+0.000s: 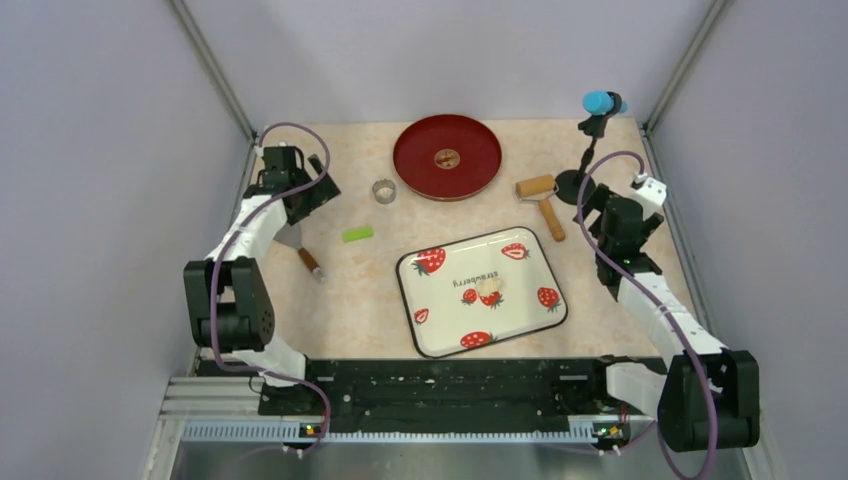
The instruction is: Roll out the dumpling wrappers from the dough
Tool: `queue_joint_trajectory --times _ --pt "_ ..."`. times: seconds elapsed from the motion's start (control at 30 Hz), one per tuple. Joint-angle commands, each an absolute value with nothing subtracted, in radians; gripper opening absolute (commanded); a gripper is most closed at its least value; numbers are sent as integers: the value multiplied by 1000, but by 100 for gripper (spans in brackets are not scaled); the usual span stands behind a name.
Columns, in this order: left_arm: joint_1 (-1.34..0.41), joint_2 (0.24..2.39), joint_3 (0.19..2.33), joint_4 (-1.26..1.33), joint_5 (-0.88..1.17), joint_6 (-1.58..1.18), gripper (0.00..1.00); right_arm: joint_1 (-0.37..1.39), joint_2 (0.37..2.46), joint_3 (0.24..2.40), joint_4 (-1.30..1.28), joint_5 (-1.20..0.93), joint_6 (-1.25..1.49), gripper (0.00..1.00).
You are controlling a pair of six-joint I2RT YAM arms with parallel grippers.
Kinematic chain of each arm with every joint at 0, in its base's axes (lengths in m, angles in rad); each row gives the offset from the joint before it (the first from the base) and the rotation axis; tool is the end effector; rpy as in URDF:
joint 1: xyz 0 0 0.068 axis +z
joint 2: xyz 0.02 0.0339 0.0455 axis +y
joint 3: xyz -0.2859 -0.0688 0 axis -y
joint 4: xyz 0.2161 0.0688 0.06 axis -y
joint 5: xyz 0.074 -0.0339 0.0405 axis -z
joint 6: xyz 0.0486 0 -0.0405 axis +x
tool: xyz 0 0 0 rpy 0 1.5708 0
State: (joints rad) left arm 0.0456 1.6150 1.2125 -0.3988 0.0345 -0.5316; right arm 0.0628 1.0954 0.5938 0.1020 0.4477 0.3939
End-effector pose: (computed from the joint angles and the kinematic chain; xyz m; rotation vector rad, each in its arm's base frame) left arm 0.3400 0.0138 0.2816 -0.6638 2.2946 -0.2727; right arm 0.2169 -0.0074 0.2706 0.5992 1.8363 -0.1368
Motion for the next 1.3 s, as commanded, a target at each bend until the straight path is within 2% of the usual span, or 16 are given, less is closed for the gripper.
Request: queue_joint_trajectory --times 0.0,0.17,0.4,0.6,0.87,0.97,1.1,1.27 --pt "50 1526 1189 -401 77 -564 99 61 1082 647 36 418 391 99" --pt "50 1454 1170 -530 81 -561 99 61 1057 688 -127 324 445 99" --pt "50 1264 1030 -633 91 -526 99 60 1049 722 -264 247 512 99" --pt "51 1145 884 -617 289 -570 98 60 1065 709 -299 194 547 99" --pt "48 1077 684 -459 574 -744 96 60 1131 733 -378 149 523 99" --pt "48 1077 674 -465 602 -779 96 61 1160 763 -416 139 493 99" --pt "48 1087 763 -541 583 -762 95 60 1203 836 -546 186 472 99" --pt "49 1082 829 -594 565 -761 95 60 1231 869 -629 84 469 99"
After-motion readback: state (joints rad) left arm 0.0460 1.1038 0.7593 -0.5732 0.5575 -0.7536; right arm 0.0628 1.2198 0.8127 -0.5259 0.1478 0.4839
